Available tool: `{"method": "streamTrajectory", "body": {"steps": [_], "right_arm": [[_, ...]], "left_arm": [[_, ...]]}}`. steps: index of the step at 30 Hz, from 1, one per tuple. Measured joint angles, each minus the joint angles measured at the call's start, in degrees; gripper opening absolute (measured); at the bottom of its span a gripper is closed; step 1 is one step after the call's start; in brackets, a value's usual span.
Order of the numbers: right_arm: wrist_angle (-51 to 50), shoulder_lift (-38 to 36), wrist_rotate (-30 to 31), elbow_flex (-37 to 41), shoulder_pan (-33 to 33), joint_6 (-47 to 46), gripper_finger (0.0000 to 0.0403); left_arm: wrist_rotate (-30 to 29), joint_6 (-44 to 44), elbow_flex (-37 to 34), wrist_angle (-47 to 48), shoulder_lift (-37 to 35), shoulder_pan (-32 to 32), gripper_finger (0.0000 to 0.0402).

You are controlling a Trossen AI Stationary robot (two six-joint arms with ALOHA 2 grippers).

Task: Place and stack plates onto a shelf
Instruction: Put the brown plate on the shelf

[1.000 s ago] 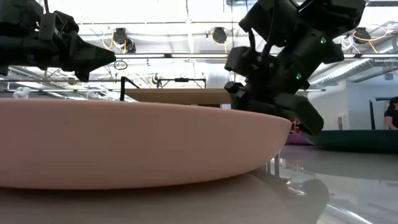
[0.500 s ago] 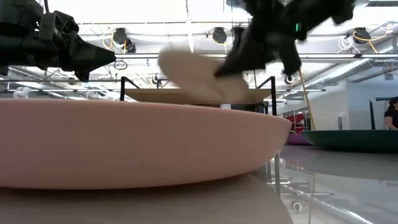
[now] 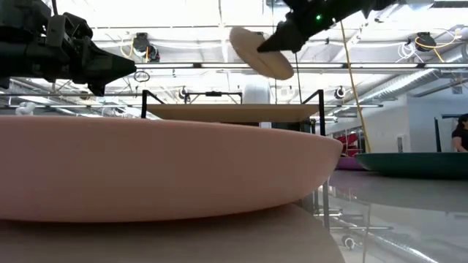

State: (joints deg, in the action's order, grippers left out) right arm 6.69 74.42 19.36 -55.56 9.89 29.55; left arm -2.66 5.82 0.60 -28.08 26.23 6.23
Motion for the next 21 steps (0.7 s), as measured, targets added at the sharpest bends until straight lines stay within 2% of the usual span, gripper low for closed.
{"method": "streamTrajectory", "body": {"steps": [4, 8, 16, 21], "right_arm": [[-6.18, 1.99, -1.30, -2.35, 3.09, -1.38, 0.0001], [-7.21, 3.74, -4.61, -2.58, 4.45, -2.89, 0.0001], [-7.52, 8.20, -2.47, -2.57, 5.53, -2.37, 0.0000], [-9.22, 10.01, 1.71, -2.57, 5.71, -1.87, 0.0001]], "left_arm": [[0.00, 0.00, 0.00, 0.01, -0.01, 0.00, 0.0079], [0.00, 0.00, 0.00, 0.01, 0.00, 0.02, 0.0079], [-0.02, 0.00, 0.00, 0.01, 0.00, 0.01, 0.0079], [-0.02, 0.00, 0.00, 0.01, 0.00, 0.00, 0.0079]]}}
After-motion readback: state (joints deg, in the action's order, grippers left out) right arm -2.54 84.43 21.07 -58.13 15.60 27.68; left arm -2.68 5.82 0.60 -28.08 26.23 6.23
